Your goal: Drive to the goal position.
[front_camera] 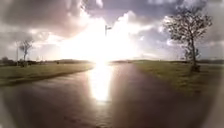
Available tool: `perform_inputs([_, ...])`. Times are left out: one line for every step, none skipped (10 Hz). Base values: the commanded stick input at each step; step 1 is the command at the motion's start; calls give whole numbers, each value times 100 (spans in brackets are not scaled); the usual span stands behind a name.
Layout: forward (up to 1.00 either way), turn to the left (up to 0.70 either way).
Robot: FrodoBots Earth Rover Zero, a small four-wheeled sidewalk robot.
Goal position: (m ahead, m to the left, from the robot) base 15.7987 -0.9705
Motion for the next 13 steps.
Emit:
perform_inputs([70,0])
perform_inputs([70,0])
perform_inputs([70,0])
perform_inputs([70,0])
perform_inputs([70,0])
perform_inputs([70,0])
perform_inputs([70,0])
perform_inputs([70,0])
perform_inputs([70,0])
perform_inputs([70,0])
perform_inputs([70,0])
perform_inputs([70,0])
perform_inputs([70,0])
